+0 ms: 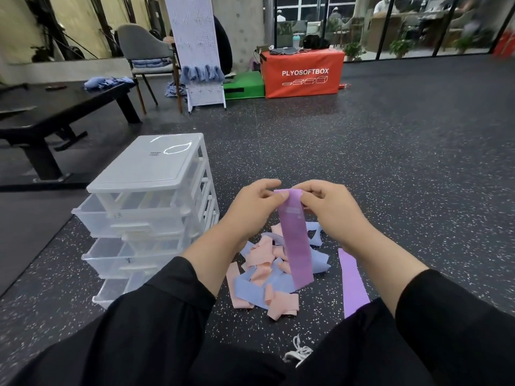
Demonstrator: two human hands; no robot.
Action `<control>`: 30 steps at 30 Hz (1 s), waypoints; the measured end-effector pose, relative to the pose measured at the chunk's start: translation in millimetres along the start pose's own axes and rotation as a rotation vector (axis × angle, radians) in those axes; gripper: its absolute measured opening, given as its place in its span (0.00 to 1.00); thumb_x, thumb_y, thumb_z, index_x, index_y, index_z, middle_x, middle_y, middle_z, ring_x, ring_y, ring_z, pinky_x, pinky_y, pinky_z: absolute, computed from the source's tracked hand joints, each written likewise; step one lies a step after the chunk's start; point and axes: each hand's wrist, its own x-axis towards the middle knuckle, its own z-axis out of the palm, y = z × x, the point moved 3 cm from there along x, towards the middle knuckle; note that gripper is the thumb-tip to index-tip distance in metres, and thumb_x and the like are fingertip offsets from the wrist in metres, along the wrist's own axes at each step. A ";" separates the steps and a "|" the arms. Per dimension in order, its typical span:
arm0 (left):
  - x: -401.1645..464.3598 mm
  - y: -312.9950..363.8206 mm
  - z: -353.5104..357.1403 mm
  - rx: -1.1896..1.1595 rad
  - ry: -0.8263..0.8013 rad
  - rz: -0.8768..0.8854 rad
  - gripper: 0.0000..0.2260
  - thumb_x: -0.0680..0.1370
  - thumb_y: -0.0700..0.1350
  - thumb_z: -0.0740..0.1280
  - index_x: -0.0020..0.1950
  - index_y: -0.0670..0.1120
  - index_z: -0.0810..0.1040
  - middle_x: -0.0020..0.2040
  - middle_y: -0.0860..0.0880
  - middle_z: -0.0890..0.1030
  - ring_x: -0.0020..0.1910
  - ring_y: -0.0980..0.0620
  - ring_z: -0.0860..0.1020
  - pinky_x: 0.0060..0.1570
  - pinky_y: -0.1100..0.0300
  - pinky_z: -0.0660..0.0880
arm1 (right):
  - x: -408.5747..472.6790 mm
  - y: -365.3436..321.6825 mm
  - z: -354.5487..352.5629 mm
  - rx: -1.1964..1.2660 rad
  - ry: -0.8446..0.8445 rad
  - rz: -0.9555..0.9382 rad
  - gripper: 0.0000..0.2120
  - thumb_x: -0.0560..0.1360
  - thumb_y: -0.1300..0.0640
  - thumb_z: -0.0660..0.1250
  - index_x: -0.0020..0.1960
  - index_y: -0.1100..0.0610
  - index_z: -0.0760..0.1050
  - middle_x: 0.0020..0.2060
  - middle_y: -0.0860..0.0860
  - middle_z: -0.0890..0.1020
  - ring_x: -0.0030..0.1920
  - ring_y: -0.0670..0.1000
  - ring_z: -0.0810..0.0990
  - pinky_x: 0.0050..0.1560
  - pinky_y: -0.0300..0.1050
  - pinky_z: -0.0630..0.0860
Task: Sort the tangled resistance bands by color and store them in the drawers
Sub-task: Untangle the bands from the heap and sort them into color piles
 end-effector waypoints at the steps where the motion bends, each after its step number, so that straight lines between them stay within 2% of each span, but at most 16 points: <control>1: 1.5 2.9 0.8 0.020 0.008 0.042 0.08 0.80 0.47 0.71 0.58 0.49 0.83 0.43 0.59 0.83 0.39 0.67 0.78 0.41 0.67 0.72 | 0.4 0.0 0.2 0.008 -0.002 0.001 0.08 0.79 0.56 0.67 0.48 0.49 0.85 0.42 0.52 0.87 0.45 0.55 0.84 0.53 0.61 0.81; 3: 2.7 10.7 0.5 0.014 0.058 0.093 0.05 0.80 0.45 0.71 0.47 0.47 0.85 0.38 0.55 0.83 0.35 0.63 0.76 0.39 0.68 0.71 | 0.6 1.3 0.4 0.060 -0.002 0.014 0.10 0.81 0.56 0.64 0.50 0.49 0.84 0.45 0.54 0.87 0.48 0.58 0.85 0.53 0.63 0.81; 5: 6.4 16.8 1.7 -0.018 0.087 0.107 0.06 0.79 0.45 0.71 0.44 0.47 0.86 0.41 0.50 0.85 0.39 0.57 0.77 0.44 0.58 0.75 | -0.1 5.5 0.5 0.199 0.000 0.040 0.12 0.82 0.57 0.60 0.55 0.51 0.83 0.47 0.54 0.87 0.49 0.57 0.85 0.56 0.63 0.81; 7: 10.6 25.0 4.2 -0.080 0.069 0.108 0.07 0.79 0.46 0.71 0.43 0.47 0.86 0.42 0.48 0.85 0.41 0.53 0.79 0.48 0.50 0.78 | -3.7 10.5 0.5 0.287 -0.024 0.049 0.11 0.83 0.56 0.61 0.59 0.53 0.81 0.48 0.50 0.87 0.47 0.49 0.85 0.58 0.57 0.82; 9: 13.2 34.8 8.8 -0.143 0.032 0.112 0.07 0.78 0.47 0.71 0.42 0.48 0.86 0.41 0.47 0.85 0.42 0.50 0.79 0.49 0.47 0.78 | -7.4 16.9 1.3 0.290 -0.061 0.032 0.10 0.82 0.56 0.64 0.62 0.54 0.79 0.51 0.48 0.87 0.50 0.47 0.85 0.57 0.50 0.82; 12: 16.0 50.3 19.5 -0.202 -0.018 0.134 0.07 0.79 0.44 0.70 0.42 0.48 0.85 0.40 0.47 0.83 0.41 0.48 0.79 0.46 0.48 0.77 | -8.0 29.6 -0.3 0.303 -0.071 0.035 0.12 0.79 0.61 0.69 0.62 0.58 0.79 0.54 0.52 0.86 0.56 0.50 0.84 0.62 0.51 0.79; 15: 24.5 67.0 32.0 -0.222 -0.029 0.154 0.07 0.81 0.42 0.68 0.44 0.46 0.83 0.40 0.49 0.82 0.41 0.49 0.77 0.46 0.49 0.76 | -7.1 43.8 -10.6 0.256 -0.007 0.069 0.06 0.78 0.60 0.70 0.54 0.60 0.82 0.50 0.57 0.87 0.47 0.48 0.82 0.62 0.57 0.77; 17: 34.3 76.9 40.9 -0.231 -0.023 0.167 0.08 0.81 0.43 0.68 0.43 0.47 0.82 0.41 0.48 0.81 0.42 0.49 0.76 0.45 0.49 0.75 | -6.8 55.0 -21.6 0.216 0.037 0.097 0.06 0.79 0.57 0.70 0.51 0.59 0.83 0.45 0.55 0.87 0.43 0.47 0.81 0.56 0.57 0.78; 18: 39.9 80.6 46.4 -0.232 -0.022 0.173 0.08 0.81 0.43 0.68 0.43 0.48 0.82 0.41 0.47 0.80 0.42 0.48 0.76 0.44 0.50 0.74 | -7.1 60.6 -28.7 0.201 0.058 0.105 0.07 0.79 0.56 0.69 0.50 0.59 0.83 0.41 0.51 0.87 0.40 0.46 0.80 0.50 0.54 0.78; 20: 52.7 84.6 59.5 -0.235 -0.019 0.176 0.09 0.81 0.42 0.67 0.42 0.48 0.81 0.42 0.45 0.80 0.41 0.47 0.76 0.43 0.50 0.74 | -7.2 73.9 -44.6 0.175 0.105 0.128 0.09 0.80 0.54 0.67 0.47 0.59 0.81 0.33 0.45 0.81 0.35 0.45 0.75 0.41 0.48 0.71; 23: 75.6 82.5 87.2 -0.263 -0.012 0.155 0.08 0.82 0.41 0.68 0.44 0.46 0.81 0.42 0.44 0.80 0.41 0.47 0.77 0.43 0.49 0.76 | -10.2 97.5 -71.1 0.121 0.151 0.177 0.14 0.81 0.49 0.66 0.41 0.57 0.77 0.31 0.44 0.75 0.33 0.46 0.69 0.37 0.44 0.65; 25: 92.3 74.1 110.5 -0.258 -0.022 0.121 0.07 0.82 0.41 0.68 0.45 0.45 0.82 0.40 0.44 0.81 0.39 0.47 0.79 0.42 0.50 0.79 | -13.7 116.8 -89.5 0.053 0.176 0.222 0.13 0.81 0.48 0.66 0.40 0.52 0.76 0.29 0.41 0.75 0.31 0.45 0.69 0.34 0.43 0.64; 27: 108.6 62.6 136.4 -0.221 -0.046 0.088 0.07 0.82 0.41 0.67 0.45 0.44 0.82 0.38 0.46 0.82 0.37 0.49 0.79 0.40 0.52 0.79 | -17.1 140.5 -106.1 0.029 0.195 0.268 0.10 0.81 0.49 0.65 0.43 0.51 0.78 0.33 0.44 0.80 0.34 0.47 0.73 0.36 0.45 0.68; 30: 133.2 40.8 174.7 -0.172 -0.073 0.027 0.07 0.82 0.41 0.67 0.46 0.43 0.82 0.36 0.48 0.82 0.33 0.50 0.78 0.34 0.58 0.76 | -21.7 183.0 -122.6 0.023 0.189 0.361 0.05 0.81 0.53 0.65 0.51 0.49 0.81 0.45 0.45 0.86 0.43 0.48 0.81 0.47 0.47 0.75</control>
